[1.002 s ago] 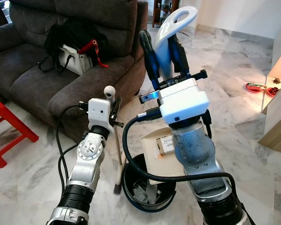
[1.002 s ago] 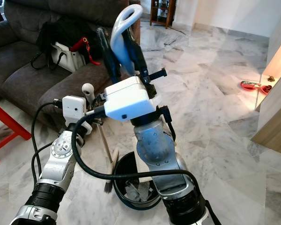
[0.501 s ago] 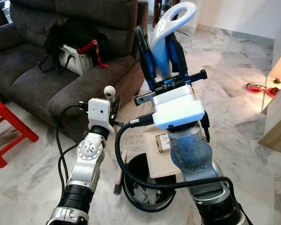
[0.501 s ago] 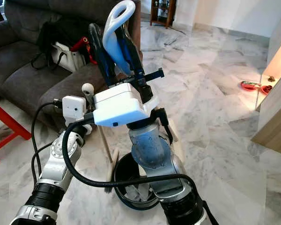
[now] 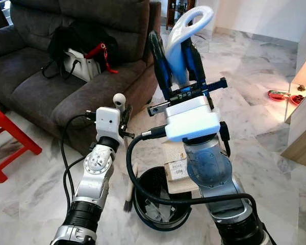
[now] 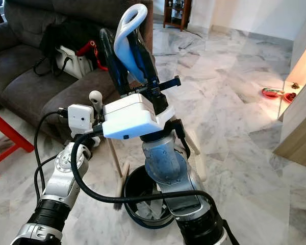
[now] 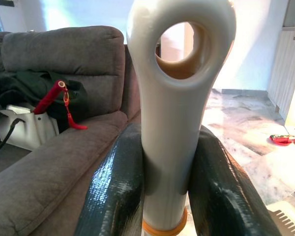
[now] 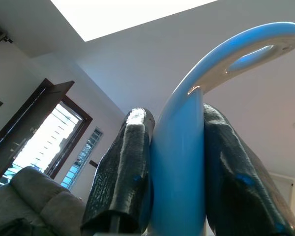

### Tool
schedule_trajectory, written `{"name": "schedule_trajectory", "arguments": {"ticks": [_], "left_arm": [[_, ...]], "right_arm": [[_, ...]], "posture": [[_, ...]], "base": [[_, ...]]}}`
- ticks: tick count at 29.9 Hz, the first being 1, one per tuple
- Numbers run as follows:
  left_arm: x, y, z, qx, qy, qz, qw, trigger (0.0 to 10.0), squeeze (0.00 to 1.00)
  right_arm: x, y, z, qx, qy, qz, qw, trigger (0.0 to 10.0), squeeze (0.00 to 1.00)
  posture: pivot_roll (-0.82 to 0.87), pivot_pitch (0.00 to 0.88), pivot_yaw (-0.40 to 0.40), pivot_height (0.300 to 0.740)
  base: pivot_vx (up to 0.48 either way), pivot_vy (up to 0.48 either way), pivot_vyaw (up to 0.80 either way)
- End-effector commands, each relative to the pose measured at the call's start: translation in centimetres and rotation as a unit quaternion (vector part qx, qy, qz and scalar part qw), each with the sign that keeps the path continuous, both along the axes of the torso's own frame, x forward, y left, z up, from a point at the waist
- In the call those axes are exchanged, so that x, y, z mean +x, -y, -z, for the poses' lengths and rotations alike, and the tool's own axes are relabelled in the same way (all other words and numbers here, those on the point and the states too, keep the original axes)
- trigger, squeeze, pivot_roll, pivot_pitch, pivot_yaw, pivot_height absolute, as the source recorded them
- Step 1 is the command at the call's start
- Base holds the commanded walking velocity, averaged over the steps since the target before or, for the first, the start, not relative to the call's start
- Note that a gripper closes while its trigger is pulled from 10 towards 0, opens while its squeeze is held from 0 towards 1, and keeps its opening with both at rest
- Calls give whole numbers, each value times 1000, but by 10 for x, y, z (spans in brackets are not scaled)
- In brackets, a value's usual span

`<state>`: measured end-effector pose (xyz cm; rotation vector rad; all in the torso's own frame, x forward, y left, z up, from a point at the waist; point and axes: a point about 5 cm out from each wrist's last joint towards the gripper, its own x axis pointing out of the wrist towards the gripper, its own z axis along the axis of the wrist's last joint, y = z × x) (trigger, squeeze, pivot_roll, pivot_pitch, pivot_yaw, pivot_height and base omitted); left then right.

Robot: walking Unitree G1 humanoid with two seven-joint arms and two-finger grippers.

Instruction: Sweep floor

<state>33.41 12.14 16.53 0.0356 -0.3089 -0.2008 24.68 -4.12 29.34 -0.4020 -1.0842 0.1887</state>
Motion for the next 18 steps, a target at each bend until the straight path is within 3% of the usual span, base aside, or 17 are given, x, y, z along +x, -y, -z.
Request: {"name": "schedule_trajectory", "arguments": {"ticks": [1,13,18], "left_arm": [[0,1,-8,-4,21,3,1000,10000,0],[0,1,-8,-5,20,3,1000,10000,0],[-1,2,-8,-5,20,4,1000,10000,0]], "right_arm": [[-11,0,-13,6,44,-12,999,10000,0],[-10,-1,-11,1,39,-13,999,10000,0],[-2,5,-4,20,3,-6,1000,10000,0]], "posture": [[91,84,-9,740],[90,83,-12,740],[90,84,-12,740]], "base": [[0,0,0],[0,0,0],[0,0,0]]}}
